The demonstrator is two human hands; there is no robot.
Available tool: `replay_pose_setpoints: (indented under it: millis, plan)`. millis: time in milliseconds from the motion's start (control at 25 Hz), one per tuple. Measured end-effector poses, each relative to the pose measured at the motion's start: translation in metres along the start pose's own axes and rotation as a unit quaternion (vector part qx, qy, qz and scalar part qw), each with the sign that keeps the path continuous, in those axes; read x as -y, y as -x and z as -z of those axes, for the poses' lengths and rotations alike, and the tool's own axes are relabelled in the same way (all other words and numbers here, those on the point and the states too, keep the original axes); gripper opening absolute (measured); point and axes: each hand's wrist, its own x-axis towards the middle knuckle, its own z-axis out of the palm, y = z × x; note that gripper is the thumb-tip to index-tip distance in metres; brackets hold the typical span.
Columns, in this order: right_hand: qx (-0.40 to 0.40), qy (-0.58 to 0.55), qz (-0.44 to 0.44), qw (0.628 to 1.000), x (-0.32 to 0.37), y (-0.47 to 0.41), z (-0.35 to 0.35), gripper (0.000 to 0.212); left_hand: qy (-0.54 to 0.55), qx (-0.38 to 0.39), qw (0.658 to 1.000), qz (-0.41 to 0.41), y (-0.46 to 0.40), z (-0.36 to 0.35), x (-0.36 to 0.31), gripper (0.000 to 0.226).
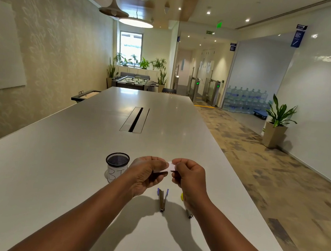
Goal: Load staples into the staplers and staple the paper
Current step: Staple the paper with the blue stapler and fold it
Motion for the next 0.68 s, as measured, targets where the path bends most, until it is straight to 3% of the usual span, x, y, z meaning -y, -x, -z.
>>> replay_pose_setpoints:
  millis: [160,400,680]
  plan:
    - [0.006,0.019,0.010,1.000,0.0000,0.0005,-0.0009,0.021,0.009,-0.036,0.999,0.008,-0.0028,-0.0011,0.0006,0.018]
    - [0.003,0.031,0.020,0.999,0.0015,0.0001,0.0007,0.020,-0.008,0.017,1.000,-0.018,-0.0011,0.0037,-0.0004,0.035]
    - [0.005,0.059,0.029,0.998,-0.0031,0.0000,0.0013,0.022,-0.012,-0.024,1.000,-0.014,-0.0055,0.0013,0.0056,0.019]
